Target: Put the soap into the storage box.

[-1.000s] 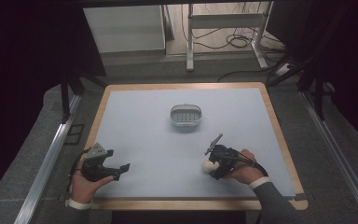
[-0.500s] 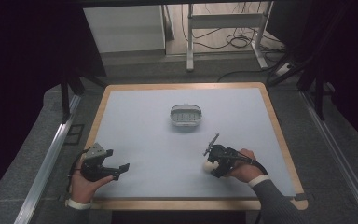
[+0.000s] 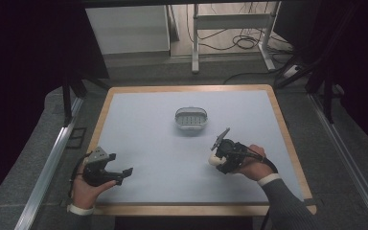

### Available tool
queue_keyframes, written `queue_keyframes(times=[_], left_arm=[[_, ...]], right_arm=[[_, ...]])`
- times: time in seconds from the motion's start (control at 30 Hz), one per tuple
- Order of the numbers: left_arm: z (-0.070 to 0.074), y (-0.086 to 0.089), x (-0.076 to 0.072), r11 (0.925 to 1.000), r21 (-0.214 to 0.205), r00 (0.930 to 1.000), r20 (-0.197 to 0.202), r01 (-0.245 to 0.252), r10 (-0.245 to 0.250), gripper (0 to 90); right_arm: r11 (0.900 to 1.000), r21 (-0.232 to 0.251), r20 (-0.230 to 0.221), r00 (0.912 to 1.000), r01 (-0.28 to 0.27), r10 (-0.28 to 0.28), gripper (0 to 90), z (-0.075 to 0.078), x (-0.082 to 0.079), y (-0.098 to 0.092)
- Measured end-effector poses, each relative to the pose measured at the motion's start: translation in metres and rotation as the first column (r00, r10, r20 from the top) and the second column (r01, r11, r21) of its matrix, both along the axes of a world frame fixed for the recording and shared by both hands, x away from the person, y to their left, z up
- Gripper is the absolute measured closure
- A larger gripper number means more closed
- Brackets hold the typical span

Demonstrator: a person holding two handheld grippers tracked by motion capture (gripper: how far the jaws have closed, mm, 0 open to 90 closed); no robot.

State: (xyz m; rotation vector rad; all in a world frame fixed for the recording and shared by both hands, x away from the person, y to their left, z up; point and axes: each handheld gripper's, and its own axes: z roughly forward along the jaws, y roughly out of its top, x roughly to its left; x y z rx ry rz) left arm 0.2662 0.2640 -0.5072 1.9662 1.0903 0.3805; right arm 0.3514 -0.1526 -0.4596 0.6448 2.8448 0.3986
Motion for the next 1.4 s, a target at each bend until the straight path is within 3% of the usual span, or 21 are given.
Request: queue_keyframes(times=[0.33, 0.47, 0.97, 1.2, 1.4], left_arm=[[-0.001, -0.001, 0.0, 1.0, 0.007, 1.0, -0.003, 0.001, -0.001, 8.4], [-0.001, -0.002, 0.001, 0.9999, 0.012, 1.0, -0.006, 0.004, -0.004, 8.4], [-0.002, -0.003, 0.001, 0.9998, 0.017, 1.0, -0.008, 0.004, -0.004, 8.4], [-0.002, -0.003, 0.001, 0.9998, 0.017, 1.0, -0.008, 0.005, -0.004, 8.4], [-0.002, -0.002, 0.001, 0.9998, 0.019, 1.0, -0.008, 0.005, -0.004, 8.4]], right_arm=[[0.9996, 0.024, 0.016, 0.9998, 0.012, -0.012, 49.4, 0.004, 0.013, 0.0], [0.9998, 0.014, 0.013, 0.9998, -0.016, 0.015, 49.4, 0.005, 0.018, 0.005], [0.9987, 0.043, 0.033, 0.9991, -0.028, 0.026, 49.4, 0.012, 0.042, 0.014], [0.9978, 0.065, 0.042, 0.9991, -0.014, 0.011, 49.4, 0.016, 0.055, 0.016], [0.9978, 0.064, 0.031, 0.9994, -0.019, 0.017, 49.4, 0.02, 0.064, 0.02]])
